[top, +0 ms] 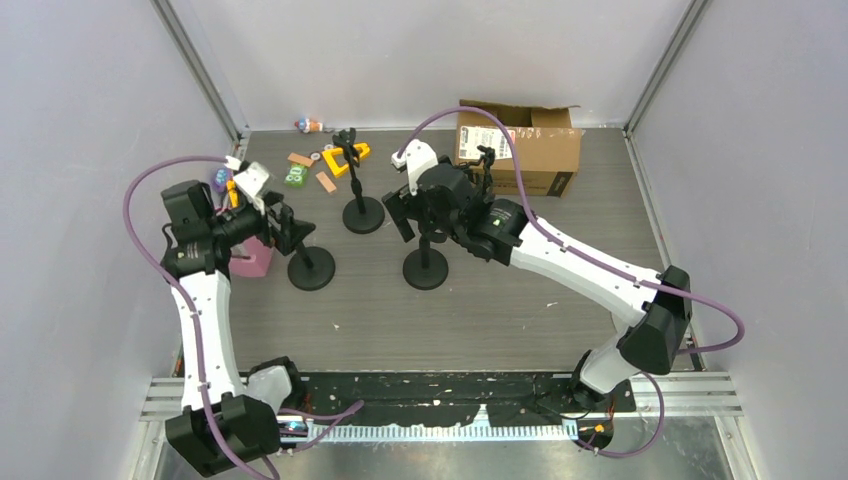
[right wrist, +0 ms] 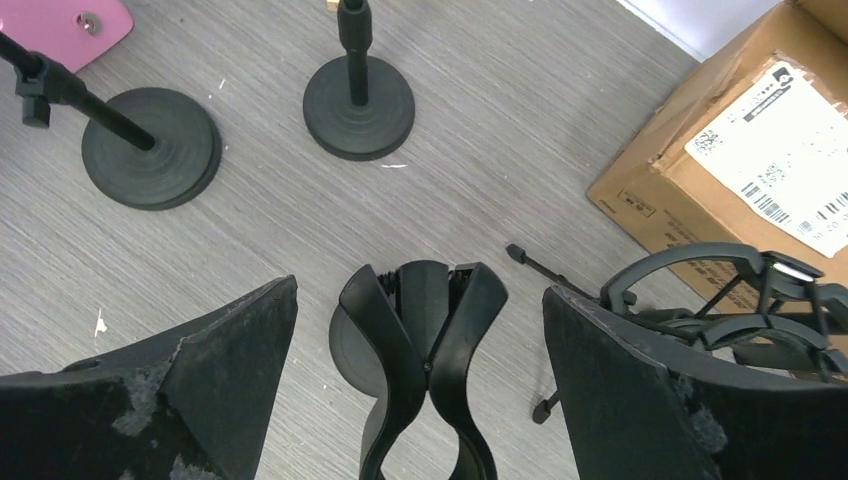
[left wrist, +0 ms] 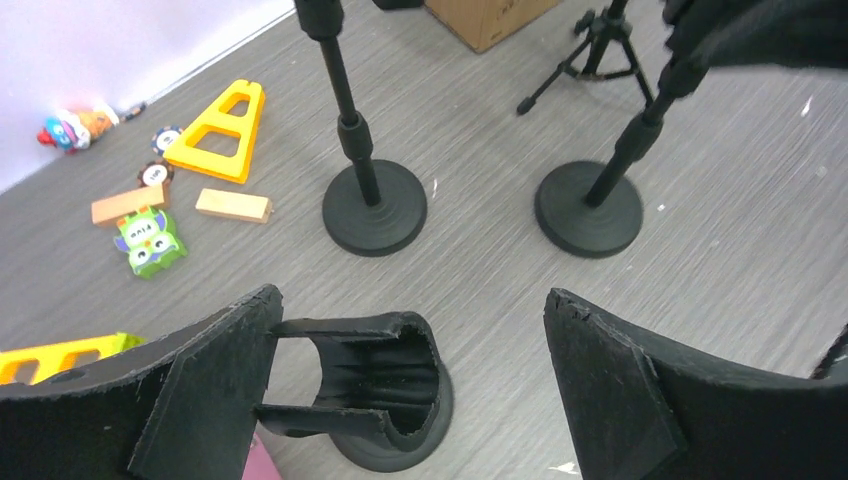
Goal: Attach the microphones to the stand
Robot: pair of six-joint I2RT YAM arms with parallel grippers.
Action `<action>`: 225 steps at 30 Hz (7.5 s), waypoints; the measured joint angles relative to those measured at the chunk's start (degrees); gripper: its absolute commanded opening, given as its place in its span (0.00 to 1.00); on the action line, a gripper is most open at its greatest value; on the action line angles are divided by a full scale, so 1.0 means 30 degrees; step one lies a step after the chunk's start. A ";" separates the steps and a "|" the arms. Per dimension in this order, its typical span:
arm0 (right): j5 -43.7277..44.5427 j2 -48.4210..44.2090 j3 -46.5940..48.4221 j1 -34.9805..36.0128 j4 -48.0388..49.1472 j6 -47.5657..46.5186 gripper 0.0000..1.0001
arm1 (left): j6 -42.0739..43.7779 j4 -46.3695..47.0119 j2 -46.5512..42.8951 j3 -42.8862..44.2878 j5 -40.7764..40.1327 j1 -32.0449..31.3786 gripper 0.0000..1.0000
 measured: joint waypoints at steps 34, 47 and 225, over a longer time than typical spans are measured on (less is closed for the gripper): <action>-0.1581 0.4503 0.5107 0.0794 -0.0940 0.0794 0.11 | -0.8947 -0.3993 -0.0248 0.7074 -0.2463 0.0000 1.00; -0.1115 0.6025 0.4903 0.1734 0.1559 0.1399 0.67 | -0.9034 -0.3381 -0.0437 0.6047 -0.3169 0.0000 1.00; -0.5705 0.3774 -0.0138 -1.9249 0.5588 0.6368 0.95 | -0.8510 -0.3905 -0.1610 0.4641 -0.2572 0.0000 0.99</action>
